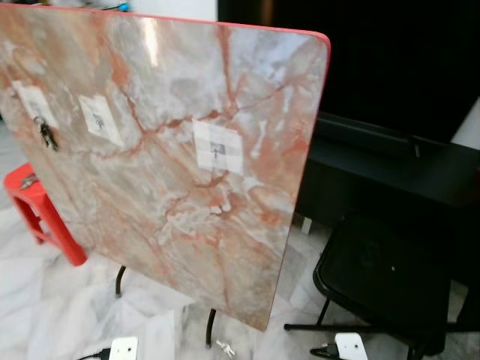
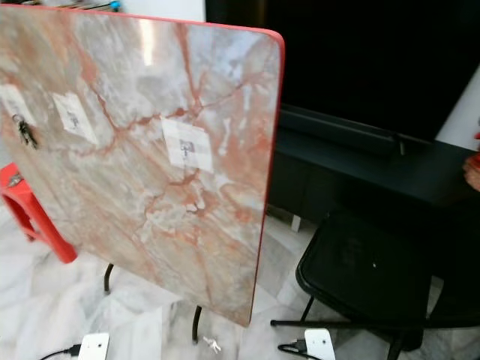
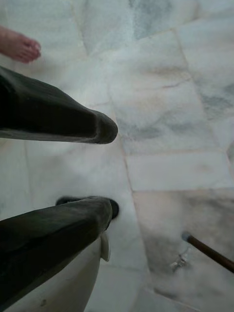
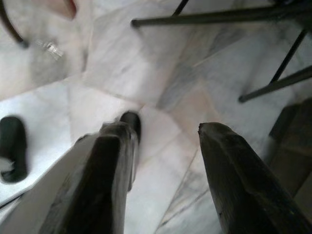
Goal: Hang keys on a hook
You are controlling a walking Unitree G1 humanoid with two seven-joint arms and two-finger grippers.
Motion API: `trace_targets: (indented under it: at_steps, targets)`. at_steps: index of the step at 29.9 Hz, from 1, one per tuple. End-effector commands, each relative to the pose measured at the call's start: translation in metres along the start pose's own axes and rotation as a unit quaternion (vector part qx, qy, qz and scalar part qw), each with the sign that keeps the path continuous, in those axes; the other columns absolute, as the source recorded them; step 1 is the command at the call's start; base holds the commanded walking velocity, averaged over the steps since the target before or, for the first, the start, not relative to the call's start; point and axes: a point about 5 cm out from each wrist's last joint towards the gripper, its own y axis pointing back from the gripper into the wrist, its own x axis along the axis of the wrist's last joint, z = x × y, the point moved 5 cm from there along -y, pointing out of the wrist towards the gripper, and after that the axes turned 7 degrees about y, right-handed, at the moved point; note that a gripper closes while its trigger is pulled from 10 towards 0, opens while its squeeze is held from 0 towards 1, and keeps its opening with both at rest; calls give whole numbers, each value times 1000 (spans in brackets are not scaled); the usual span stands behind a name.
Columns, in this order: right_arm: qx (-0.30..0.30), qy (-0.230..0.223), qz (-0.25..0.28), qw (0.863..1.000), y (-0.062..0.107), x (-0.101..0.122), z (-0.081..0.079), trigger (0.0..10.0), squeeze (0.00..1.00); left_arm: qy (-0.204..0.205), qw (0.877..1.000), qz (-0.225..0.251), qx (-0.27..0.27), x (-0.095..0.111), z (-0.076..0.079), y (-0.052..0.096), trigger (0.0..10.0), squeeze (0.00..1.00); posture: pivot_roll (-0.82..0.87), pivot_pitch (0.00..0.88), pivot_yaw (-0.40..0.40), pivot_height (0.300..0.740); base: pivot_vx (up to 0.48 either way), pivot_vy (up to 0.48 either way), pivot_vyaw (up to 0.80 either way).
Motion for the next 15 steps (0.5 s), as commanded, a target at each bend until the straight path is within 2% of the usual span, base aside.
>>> trace_targets:
  at_steps: [1, 15]
  targets:
    - [5, 5, 11, 1000, 0, 9, -4, 10000, 0, -7, 1000, -10, 5, -7, -5, 1, 10000, 0, 19, 0, -33, 727, 0, 480, 0]
    - [4, -2, 15, 1000, 0, 10, -4, 10000, 0, -2, 1000, -20, 7, -14, -10, 1, 10000, 0, 29, 0, -33, 727, 0, 480, 0]
